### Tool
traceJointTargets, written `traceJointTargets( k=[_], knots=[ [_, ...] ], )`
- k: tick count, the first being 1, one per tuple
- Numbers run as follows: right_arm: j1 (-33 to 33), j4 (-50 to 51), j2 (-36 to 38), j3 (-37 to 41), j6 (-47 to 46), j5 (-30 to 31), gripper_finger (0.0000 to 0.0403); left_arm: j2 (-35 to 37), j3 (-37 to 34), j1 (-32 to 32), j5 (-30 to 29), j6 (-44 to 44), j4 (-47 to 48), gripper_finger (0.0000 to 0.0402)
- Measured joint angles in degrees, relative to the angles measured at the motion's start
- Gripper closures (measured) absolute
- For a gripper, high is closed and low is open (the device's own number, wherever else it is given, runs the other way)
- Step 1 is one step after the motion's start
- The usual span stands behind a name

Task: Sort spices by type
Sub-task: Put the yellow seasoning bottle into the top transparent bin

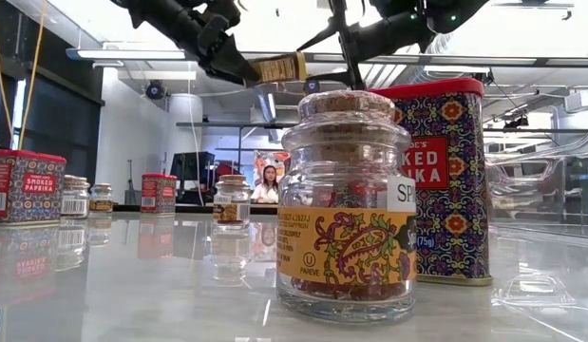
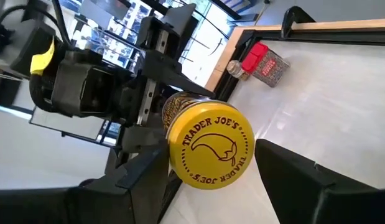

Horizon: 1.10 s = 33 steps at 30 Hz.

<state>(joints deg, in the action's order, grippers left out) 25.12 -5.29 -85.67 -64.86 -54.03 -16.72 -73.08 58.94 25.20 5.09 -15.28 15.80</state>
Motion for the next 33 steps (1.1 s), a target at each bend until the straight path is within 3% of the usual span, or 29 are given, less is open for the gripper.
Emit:
traceJointTargets(
  k=[9, 22, 27, 33],
  knots=[
    [-2.09, -1.61, 0.09, 0.00, -1.92, -0.01, 0.0166, -0.45, -0.07, -2.26, -0.62, -0.03, -1.88, 0.0209],
    [-3.23, -1.39, 0.17, 0.00, -8.97, -6.88, 0.0166, -0.48, -0.17, -3.72, -0.87, -2.24, -2.41, 0.0209],
    [-3.54, -1.37, 0.13, 0.00, -9.03, -8.55, 0.0166, -0.53, -0.15, -4.64, -4.16, -4.85, -2.34, 0.0209],
    [-3.62, -2.28, 0.04, 0.00, -9.37, -6.50, 0.0166, -0.67, -0.15, -4.40, -6.24, -6.63, -2.24, 0.0209]
  ],
)
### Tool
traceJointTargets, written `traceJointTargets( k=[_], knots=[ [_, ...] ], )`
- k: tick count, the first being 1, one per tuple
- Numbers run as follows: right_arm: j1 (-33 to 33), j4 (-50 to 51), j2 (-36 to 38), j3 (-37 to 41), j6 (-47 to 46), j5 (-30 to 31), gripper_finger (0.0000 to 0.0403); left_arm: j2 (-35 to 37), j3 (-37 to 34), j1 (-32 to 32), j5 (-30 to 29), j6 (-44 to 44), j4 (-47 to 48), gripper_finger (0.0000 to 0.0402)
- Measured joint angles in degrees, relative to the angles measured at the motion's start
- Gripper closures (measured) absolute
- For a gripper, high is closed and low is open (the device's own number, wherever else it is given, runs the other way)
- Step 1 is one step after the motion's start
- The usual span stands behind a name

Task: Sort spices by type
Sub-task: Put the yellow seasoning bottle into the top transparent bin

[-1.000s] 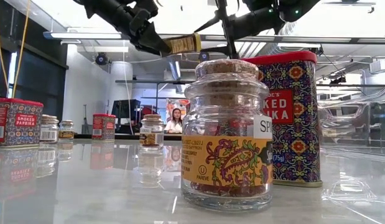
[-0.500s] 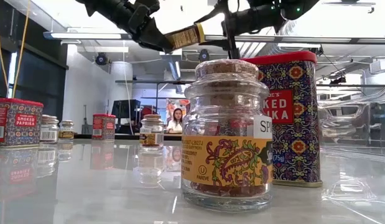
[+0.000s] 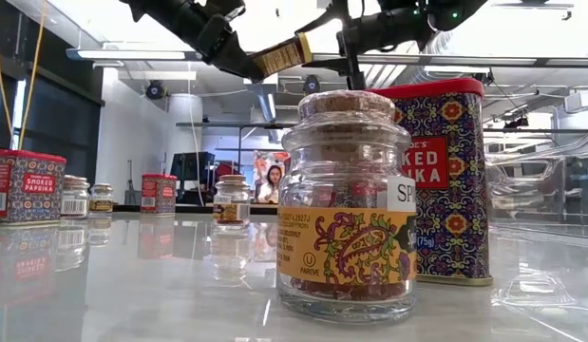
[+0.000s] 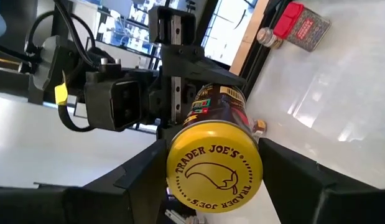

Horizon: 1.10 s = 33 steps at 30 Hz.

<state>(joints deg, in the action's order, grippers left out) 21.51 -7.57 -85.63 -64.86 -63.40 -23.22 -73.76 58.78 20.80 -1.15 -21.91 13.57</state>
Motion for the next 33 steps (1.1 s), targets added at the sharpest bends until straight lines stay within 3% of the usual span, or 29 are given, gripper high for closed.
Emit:
traceJointTargets(
  k=[8, 14, 24, 33],
  knots=[
    [-0.09, -0.47, -0.08, 0.00, 0.25, -0.36, 0.0155, 0.00, 0.09, 0.09, 0.48, 0.09, 0.19, 0.0209],
    [-0.88, -1.27, -0.19, 0.00, -1.40, -6.51, 0.0127, -0.11, 0.39, 0.37, -1.00, -0.04, -1.55, 0.0209],
    [-1.71, -0.40, -0.15, 0.00, -0.08, -2.28, 0.0116, -0.11, 0.28, -0.13, 2.28, -0.59, -1.84, 0.0210],
    [-0.64, 0.00, -0.06, 0.00, 2.39, -2.14, 0.0116, -0.02, 0.24, -2.37, 6.62, 2.73, -1.53, 0.0210]
  ],
)
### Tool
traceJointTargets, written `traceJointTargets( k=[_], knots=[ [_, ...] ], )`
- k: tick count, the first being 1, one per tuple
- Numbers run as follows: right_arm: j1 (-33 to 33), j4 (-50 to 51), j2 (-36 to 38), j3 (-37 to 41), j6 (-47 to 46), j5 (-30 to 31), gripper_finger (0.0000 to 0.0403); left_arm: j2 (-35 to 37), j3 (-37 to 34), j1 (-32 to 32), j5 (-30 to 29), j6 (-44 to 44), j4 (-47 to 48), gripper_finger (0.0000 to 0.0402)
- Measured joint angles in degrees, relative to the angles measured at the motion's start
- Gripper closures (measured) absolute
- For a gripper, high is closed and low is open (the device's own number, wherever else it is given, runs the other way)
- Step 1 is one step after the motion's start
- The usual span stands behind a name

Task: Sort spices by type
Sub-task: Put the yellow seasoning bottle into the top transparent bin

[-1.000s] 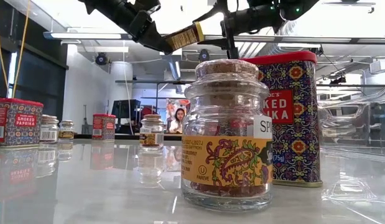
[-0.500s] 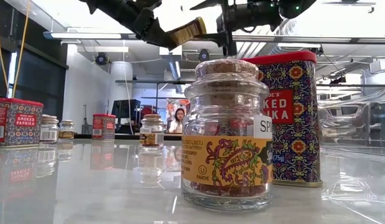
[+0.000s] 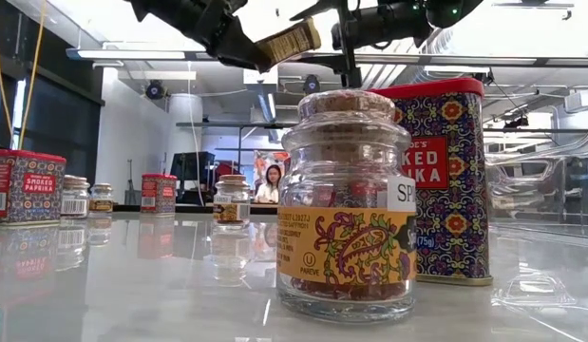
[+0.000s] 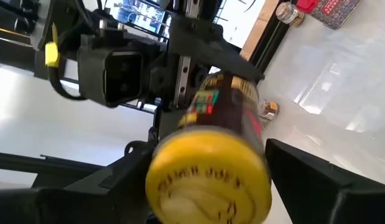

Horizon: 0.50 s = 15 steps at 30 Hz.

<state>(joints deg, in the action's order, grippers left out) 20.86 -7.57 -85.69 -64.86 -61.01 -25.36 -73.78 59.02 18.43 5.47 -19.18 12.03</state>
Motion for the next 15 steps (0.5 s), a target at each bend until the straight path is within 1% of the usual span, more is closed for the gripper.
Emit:
traceJointTargets(
  k=[8, 10, 12, 15],
  knots=[
    [-1.40, 0.04, 0.00, 0.00, 1.52, -0.42, 0.0117, -0.69, -0.08, -0.01, -1.54, 0.02, -0.18, 0.0210],
    [-1.71, 0.15, 0.00, 0.00, 1.56, 0.36, 0.0123, -0.84, -0.06, -0.01, -1.48, 0.05, -0.28, 0.0210],
    [-1.90, 0.37, 0.00, 0.00, 1.29, 1.72, 0.0140, -0.85, -0.06, -0.02, -1.59, 0.00, -0.24, 0.0210],
    [-1.86, 0.59, 0.00, 0.00, 0.55, 2.38, 0.0184, -0.85, -0.04, -0.23, -1.66, 0.27, -0.46, 0.0210]
  ],
)
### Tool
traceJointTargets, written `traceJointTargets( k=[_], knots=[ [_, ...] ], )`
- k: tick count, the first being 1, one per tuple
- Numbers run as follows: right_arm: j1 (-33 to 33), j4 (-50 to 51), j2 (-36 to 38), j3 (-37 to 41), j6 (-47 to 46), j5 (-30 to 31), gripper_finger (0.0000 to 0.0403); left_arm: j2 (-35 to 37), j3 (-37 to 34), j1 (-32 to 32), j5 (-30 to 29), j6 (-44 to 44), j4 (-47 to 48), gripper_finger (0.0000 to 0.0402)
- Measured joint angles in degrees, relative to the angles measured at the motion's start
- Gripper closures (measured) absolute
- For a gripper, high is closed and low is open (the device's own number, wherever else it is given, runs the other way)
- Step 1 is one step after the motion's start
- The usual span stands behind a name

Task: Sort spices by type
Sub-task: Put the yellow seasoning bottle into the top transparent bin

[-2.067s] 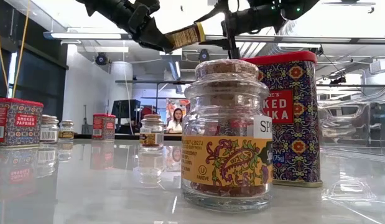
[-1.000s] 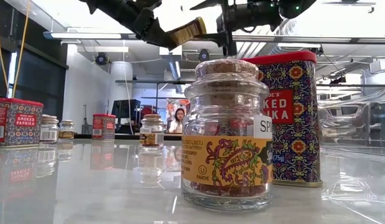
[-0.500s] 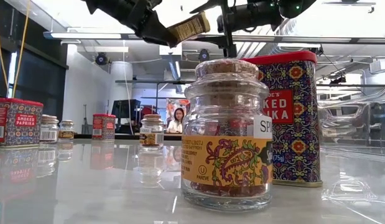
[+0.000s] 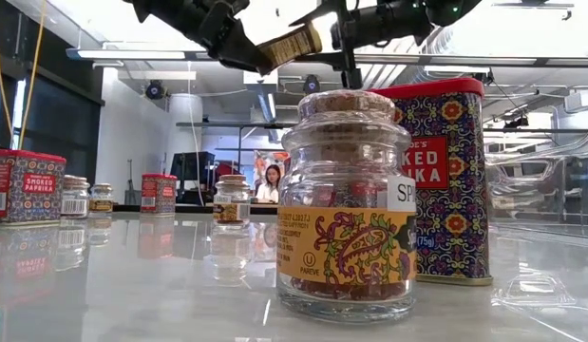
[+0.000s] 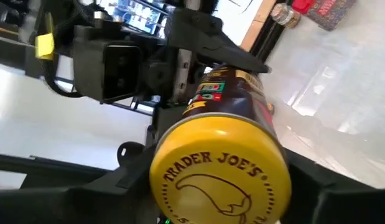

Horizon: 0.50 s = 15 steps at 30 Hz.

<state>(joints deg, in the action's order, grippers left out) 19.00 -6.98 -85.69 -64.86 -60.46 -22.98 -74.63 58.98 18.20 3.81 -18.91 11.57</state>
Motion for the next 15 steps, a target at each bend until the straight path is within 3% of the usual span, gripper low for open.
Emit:
traceJointTargets(
  k=[7, 11, 15],
  knots=[
    [0.01, 0.00, 0.00, 0.00, -0.62, -0.01, 0.0193, 0.00, 0.00, 0.00, 0.83, 0.59, -0.05, 0.0209],
    [0.02, -0.61, 0.07, 0.00, -0.29, -0.18, 0.0193, 0.00, 0.00, -0.07, 0.54, 3.14, -0.40, 0.0161],
    [0.86, -0.94, 0.09, 0.00, 0.47, -1.02, 0.0193, 0.00, 2.31, -0.09, 0.36, 3.75, 5.93, 0.0112]
  ],
)
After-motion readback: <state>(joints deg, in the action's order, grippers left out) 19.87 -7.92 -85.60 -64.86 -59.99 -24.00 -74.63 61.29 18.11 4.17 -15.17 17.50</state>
